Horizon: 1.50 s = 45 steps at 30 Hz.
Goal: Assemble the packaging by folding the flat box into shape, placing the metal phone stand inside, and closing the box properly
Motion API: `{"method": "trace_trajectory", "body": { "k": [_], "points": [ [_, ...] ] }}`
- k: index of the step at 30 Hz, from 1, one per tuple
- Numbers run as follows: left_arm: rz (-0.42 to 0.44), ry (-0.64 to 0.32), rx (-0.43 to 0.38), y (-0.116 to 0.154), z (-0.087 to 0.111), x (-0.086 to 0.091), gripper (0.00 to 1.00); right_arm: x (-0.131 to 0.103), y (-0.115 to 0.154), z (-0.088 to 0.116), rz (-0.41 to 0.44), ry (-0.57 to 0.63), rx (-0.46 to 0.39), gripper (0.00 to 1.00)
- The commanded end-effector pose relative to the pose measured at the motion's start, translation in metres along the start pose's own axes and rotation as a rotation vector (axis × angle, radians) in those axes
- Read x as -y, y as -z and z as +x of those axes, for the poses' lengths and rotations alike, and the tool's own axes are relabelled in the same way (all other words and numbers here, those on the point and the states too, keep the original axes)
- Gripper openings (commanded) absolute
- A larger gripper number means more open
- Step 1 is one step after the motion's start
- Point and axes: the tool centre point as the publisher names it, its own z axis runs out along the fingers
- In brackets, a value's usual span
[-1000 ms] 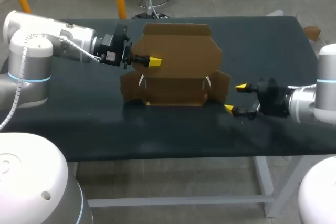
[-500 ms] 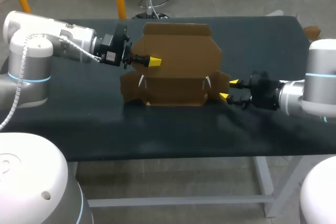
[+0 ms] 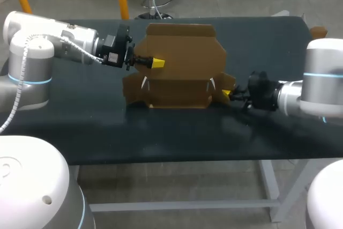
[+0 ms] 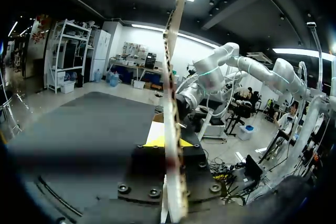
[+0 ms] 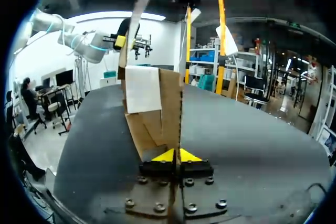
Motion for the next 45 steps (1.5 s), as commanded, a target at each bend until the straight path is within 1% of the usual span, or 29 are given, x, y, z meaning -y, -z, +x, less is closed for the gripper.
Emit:
{"method": "trace_trajectory", "body": {
  "k": [1,12,25,34,35,36,38,40,45],
  "points": [
    [-0.002,0.000,0.000,-0.001,0.000,-0.002,0.00,0.001,-0.002,0.004,-0.001,0.000,0.008,0.00],
    [-0.002,0.000,0.000,-0.001,0.000,-0.002,0.00,0.002,-0.002,0.016,-0.004,-0.014,0.030,0.00],
    [-0.002,0.000,0.000,-0.001,0.000,-0.002,0.00,0.002,-0.007,0.026,-0.004,-0.036,0.059,0.00],
    [-0.002,0.000,0.000,-0.001,0.000,-0.002,0.00,0.000,-0.012,0.037,0.000,-0.055,0.090,0.00],
    [-0.002,0.000,0.000,-0.001,0.000,-0.002,0.00,0.000,-0.013,0.038,0.000,-0.057,0.091,0.03],
    [-0.002,0.000,0.000,-0.001,0.000,-0.002,0.00,0.000,-0.013,0.040,0.000,-0.061,0.093,0.15],
    [-0.002,0.000,0.000,-0.001,0.000,-0.002,0.00,0.000,-0.014,0.044,0.001,-0.065,0.098,0.29],
    [-0.002,0.000,0.000,-0.001,0.000,-0.002,0.00,-0.001,-0.015,0.047,-0.001,-0.067,0.101,0.33],
    [-0.002,0.000,0.000,-0.001,0.000,-0.002,0.00,-0.004,-0.017,0.057,0.001,-0.071,0.108,0.35]
  ]
}}
